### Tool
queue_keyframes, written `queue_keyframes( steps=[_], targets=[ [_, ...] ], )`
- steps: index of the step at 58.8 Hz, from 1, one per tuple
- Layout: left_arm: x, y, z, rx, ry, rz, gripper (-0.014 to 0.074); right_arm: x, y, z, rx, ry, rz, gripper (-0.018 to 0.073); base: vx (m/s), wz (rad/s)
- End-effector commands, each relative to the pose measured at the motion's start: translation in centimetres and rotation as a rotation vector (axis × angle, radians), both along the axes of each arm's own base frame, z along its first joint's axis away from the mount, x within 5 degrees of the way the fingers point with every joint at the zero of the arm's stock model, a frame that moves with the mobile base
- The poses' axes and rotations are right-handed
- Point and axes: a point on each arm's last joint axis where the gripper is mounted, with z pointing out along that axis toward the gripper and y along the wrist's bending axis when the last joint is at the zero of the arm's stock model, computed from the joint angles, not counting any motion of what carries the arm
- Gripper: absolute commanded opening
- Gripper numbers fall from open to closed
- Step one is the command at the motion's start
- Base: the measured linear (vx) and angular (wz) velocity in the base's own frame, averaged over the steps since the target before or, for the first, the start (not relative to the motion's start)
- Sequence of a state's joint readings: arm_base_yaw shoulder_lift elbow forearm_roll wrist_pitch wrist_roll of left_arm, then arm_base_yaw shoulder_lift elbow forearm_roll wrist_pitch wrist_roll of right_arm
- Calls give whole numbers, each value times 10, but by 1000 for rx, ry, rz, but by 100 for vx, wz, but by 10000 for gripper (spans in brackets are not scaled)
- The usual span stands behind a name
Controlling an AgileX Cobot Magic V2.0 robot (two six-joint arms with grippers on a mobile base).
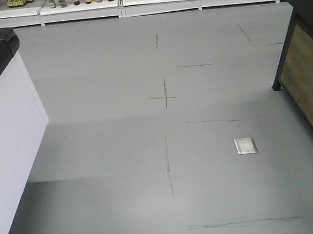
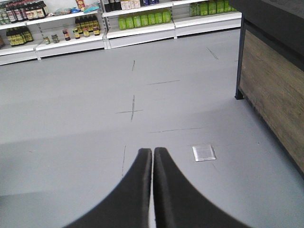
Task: Pick three apples into basket with both arms
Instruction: 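Drive the base forward along the aisle toward the produce tables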
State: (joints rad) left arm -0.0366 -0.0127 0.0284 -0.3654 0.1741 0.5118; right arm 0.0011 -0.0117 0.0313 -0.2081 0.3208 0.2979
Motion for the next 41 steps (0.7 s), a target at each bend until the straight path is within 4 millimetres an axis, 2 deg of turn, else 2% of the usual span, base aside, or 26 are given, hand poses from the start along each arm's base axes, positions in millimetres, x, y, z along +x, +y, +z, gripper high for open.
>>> queue_keyframes(
  steps=[1,41],
  targets=[
    [-2,2,15,-24,-98,14,2,2,1,3,-18,-64,11,-5,4,5],
    [-2,2,15,-24,-98,14,2,2,1,3,-18,-64,11,-5,4,3]
  ],
)
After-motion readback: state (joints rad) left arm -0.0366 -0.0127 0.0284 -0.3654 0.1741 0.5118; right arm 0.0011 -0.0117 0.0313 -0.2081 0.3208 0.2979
